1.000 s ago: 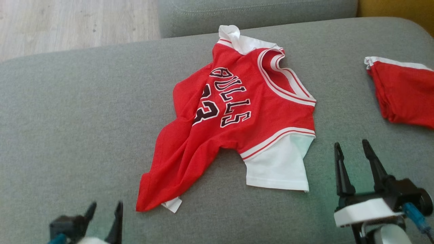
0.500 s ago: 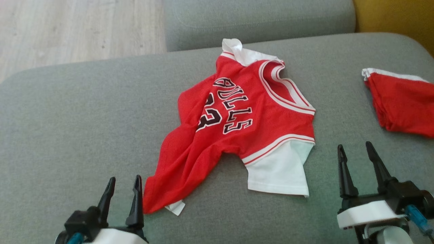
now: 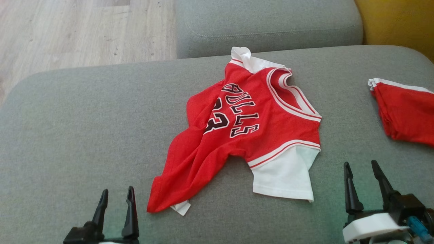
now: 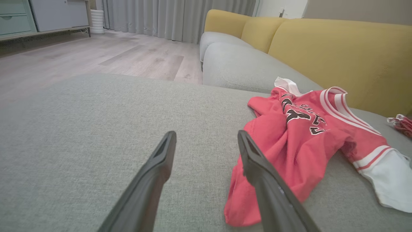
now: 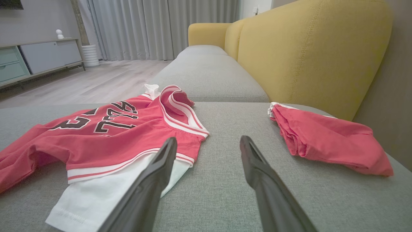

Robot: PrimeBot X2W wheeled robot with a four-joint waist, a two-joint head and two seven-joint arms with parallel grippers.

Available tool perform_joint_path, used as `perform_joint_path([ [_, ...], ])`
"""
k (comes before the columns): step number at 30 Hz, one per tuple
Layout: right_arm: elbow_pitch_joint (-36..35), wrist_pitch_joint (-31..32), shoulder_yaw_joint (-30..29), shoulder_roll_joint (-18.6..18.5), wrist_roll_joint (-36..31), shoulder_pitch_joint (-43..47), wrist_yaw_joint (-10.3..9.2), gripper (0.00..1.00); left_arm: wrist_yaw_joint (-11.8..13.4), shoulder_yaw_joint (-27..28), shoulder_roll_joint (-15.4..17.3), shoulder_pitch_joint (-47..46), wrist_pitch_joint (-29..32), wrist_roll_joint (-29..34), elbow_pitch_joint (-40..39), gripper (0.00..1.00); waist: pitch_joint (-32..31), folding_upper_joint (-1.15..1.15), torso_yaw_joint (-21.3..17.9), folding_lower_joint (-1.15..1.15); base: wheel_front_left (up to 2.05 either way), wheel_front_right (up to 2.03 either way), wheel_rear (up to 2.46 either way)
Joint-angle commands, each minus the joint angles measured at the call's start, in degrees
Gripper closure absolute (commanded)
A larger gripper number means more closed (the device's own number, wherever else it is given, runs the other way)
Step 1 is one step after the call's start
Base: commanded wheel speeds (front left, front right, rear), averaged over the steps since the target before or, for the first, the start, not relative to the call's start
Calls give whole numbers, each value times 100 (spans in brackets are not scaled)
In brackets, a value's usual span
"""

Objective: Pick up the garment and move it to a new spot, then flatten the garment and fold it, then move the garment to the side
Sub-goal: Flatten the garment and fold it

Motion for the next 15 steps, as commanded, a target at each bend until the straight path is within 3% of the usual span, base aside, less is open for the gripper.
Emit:
perform_joint_path([
  [1,-130,-65,100,-41,-54,-105,39,0,-163,414,-136,-188,-70,203,-104,0,3,0,21,0,0,0,0],
  [3,-91,-65,103,-41,-55,-106,39,0,-411,673,-347,-155,-70,448,-38,0,5,0,33,0,0,0,0],
  [7,-78,-65,137,-41,-33,-135,39,0,-673,961,-545,-123,-70,706,17,0,11,0,26,0,0,0,0],
  [15,-229,-65,234,-41,184,-199,39,0,-933,1276,-739,-92,-71,1022,-149,0,-11,0,-17,0,0,0,0],
])
